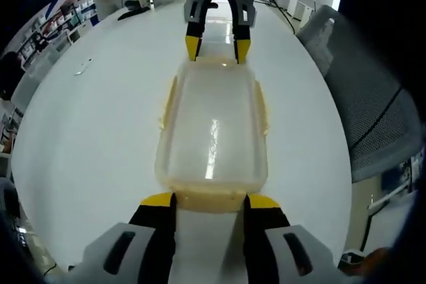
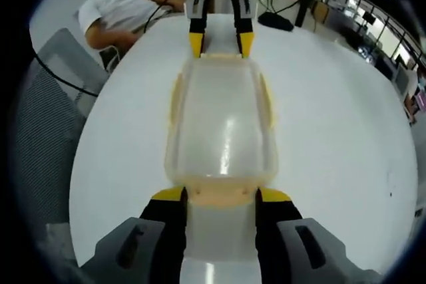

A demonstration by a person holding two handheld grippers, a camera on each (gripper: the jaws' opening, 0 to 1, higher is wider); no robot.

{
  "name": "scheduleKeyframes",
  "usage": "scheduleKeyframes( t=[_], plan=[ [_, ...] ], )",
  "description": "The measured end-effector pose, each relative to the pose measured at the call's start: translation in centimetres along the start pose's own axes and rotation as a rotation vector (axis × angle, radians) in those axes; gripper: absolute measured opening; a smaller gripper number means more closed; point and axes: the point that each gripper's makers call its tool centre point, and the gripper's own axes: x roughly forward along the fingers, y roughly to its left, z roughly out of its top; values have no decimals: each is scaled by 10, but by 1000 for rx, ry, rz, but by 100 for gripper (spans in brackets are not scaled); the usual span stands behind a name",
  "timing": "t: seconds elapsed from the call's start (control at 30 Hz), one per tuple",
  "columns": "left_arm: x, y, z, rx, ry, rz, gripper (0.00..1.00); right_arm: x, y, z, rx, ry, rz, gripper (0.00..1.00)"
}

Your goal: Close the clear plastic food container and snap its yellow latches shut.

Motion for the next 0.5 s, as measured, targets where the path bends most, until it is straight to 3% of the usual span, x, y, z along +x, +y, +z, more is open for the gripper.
scheduleKeyframes(
  t=[0.5],
  plan=[
    [2,0,0,7,38,-4,32,-2,4,-2,4,6,6,34]
  ],
)
